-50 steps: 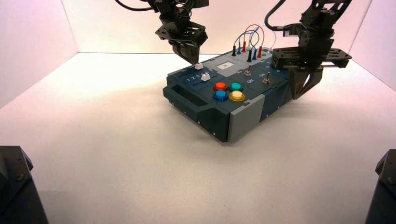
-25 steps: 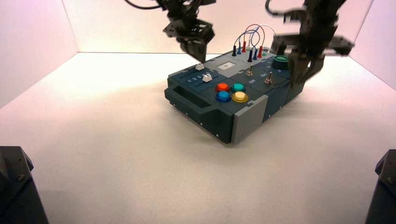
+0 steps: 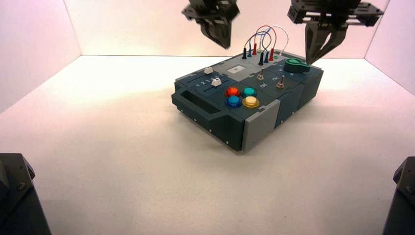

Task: Rotate the box counterclockwise.

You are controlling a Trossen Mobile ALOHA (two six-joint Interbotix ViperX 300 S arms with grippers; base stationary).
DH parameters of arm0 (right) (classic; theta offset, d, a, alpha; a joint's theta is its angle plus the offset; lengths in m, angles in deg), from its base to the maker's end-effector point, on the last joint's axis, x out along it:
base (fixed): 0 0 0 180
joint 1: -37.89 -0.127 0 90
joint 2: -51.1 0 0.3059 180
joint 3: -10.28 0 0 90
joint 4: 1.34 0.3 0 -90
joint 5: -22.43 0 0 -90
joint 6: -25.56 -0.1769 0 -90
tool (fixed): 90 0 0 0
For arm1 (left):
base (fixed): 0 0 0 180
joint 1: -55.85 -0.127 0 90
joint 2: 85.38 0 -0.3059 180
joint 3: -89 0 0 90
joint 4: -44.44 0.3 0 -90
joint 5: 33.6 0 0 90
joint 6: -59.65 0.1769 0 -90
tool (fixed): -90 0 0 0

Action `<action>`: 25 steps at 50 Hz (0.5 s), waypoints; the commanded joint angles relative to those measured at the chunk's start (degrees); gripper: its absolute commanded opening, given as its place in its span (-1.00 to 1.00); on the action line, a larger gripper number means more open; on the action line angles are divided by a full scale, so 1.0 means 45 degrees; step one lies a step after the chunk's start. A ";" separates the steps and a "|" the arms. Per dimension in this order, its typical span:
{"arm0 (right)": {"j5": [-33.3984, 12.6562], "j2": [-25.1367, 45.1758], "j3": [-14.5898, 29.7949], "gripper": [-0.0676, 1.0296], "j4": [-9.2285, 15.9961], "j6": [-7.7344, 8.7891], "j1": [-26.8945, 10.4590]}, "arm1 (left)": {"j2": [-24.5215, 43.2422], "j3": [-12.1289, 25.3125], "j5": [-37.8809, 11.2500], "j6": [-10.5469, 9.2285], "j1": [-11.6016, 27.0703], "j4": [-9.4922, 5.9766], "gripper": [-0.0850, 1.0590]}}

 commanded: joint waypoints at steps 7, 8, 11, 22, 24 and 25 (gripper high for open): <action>0.0020 -0.1523 -0.0234 -0.92 0.0098 0.0039 -0.0684 | -0.2852 -0.1738 0.0078 0.0000 -0.0312 0.0000 -0.91; 0.0020 -0.1602 -0.0254 -0.92 0.0098 0.0039 -0.0703 | -0.3066 -0.1914 0.0098 0.0000 -0.0312 0.0000 -0.91; 0.0020 -0.1992 -0.0371 -0.92 0.0039 0.0078 -0.0840 | -0.3574 -0.2383 0.0215 -0.0059 -0.0312 0.0000 -0.91; 0.0000 -0.2891 -0.0859 -0.92 0.0059 0.0508 -0.0879 | -0.4980 -0.3691 0.0508 -0.0391 -0.0312 0.0000 -0.91; 0.0000 -0.2949 -0.0937 -0.92 0.0059 0.0586 -0.0879 | -0.5156 -0.3906 0.0566 -0.0391 -0.0312 0.0000 -0.91; 0.0000 -0.2988 -0.1016 -0.92 0.0059 0.0625 -0.0898 | -0.5215 -0.3984 0.0586 -0.0391 -0.0312 0.0000 -0.91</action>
